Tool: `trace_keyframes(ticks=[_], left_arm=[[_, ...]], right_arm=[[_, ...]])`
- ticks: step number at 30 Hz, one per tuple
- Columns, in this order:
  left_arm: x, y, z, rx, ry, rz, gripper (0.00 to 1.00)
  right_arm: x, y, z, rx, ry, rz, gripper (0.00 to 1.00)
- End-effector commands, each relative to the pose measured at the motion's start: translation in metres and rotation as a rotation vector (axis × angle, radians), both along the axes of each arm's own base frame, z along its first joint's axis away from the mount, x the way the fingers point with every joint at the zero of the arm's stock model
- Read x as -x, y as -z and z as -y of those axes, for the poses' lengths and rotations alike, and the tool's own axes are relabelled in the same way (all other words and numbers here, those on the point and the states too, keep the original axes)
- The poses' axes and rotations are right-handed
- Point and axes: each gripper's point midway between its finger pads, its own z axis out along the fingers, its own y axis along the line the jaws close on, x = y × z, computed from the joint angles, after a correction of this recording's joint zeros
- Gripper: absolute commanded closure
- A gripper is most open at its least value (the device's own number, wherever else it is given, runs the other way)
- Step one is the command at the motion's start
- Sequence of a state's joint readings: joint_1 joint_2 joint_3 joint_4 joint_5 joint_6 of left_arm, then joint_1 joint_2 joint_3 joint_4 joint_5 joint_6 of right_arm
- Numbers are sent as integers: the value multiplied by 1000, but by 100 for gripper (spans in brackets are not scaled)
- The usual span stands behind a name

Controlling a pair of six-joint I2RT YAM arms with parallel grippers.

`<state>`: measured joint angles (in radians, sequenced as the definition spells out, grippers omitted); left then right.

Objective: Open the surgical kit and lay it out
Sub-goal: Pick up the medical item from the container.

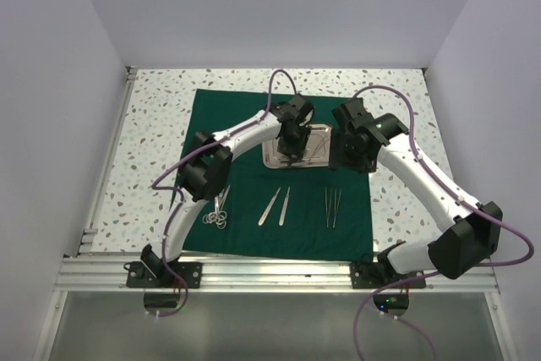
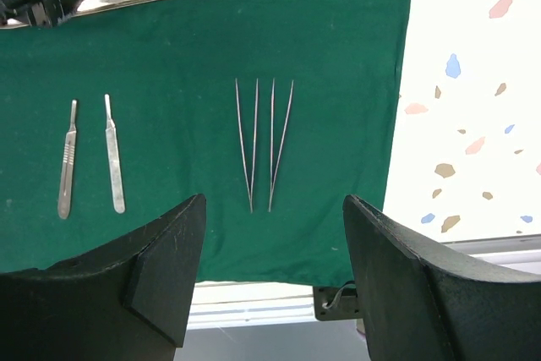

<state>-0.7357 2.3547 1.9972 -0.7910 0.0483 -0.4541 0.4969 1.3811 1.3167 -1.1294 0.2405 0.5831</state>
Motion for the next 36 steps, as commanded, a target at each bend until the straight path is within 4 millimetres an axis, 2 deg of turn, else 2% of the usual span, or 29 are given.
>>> trace_keyframes(ticks=[1,6,10,13,19,23,29,33,36], left_arm=[[26,-3,6,45,2,-118,56],[30,-8,9,76,2,-132,56],[30,-2,7,58,-6,-137,56],[26,8,-1,10,-28,-127,56],[23,42,-25,-155,-52,-133,59],[24,63,-39,-225,-50,-134,64],[34,80,-48,-289,-21,-138,76],[49,92,-45,-319,26,-154,81],[55,99,-44,-344,55,-157,93]], right_arm=[[-3,-2,-1,-14,9,19,31],[-2,1,-2,-20,5,12,31],[-3,-1,-2,-22,7,15,31],[-2,-1,-2,-21,5,15,31],[-1,-3,-1,-21,9,22,31],[-1,-3,-1,-21,13,24,31],[-3,-3,-1,-22,12,27,31],[-3,-3,-2,-21,12,25,31],[-4,-2,-2,-21,10,26,31]])
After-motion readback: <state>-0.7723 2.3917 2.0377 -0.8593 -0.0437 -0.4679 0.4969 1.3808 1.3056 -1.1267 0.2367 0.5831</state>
